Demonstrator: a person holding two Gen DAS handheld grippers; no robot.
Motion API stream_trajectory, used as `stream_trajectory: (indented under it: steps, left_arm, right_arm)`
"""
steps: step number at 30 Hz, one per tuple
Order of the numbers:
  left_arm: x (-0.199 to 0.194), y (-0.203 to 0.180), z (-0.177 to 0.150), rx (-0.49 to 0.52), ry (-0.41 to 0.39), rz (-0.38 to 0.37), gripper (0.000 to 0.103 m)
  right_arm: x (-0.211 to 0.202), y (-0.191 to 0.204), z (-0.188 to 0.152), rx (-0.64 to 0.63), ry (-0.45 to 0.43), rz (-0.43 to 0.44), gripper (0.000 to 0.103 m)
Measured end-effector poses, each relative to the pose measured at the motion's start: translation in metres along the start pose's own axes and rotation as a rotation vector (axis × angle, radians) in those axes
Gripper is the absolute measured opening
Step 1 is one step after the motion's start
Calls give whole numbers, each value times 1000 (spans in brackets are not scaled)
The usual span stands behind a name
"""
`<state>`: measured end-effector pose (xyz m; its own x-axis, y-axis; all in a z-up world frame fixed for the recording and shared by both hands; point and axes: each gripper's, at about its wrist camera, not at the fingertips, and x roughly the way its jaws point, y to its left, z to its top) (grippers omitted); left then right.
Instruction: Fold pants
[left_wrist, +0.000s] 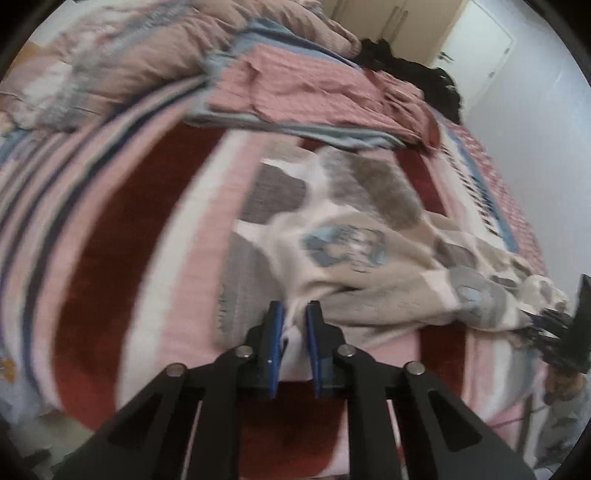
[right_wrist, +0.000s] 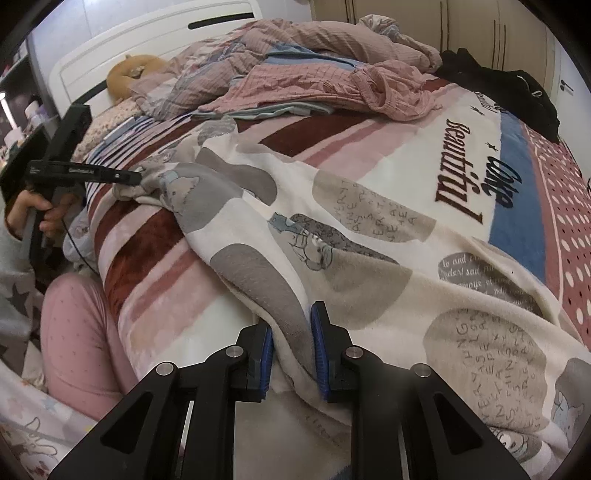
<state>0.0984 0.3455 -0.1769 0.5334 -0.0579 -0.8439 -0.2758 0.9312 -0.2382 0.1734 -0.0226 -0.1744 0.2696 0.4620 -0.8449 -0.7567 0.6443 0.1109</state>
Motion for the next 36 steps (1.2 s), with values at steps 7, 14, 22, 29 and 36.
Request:
stream_trajectory:
  steps: [7, 14, 22, 29, 36]
  left_arm:
    - [-19, 14, 12, -19, -24, 1, 40]
    - [-14, -15, 45, 33, -41, -144, 54]
    - [33, -65, 29, 194, 80, -210, 54]
    - [9, -70, 19, 248, 53, -268, 54]
    - [9, -69, 18, 246, 60, -218, 54]
  right_arm:
    - [1, -1, 2, 6, 9, 0, 16]
    - [0, 0, 3, 8, 15, 0, 18]
    - [-15, 1, -8, -24, 22, 52, 23]
    - [-35, -19, -4, -2, 6, 40, 37]
    - [-13, -44, 38, -99, 41, -21, 59]
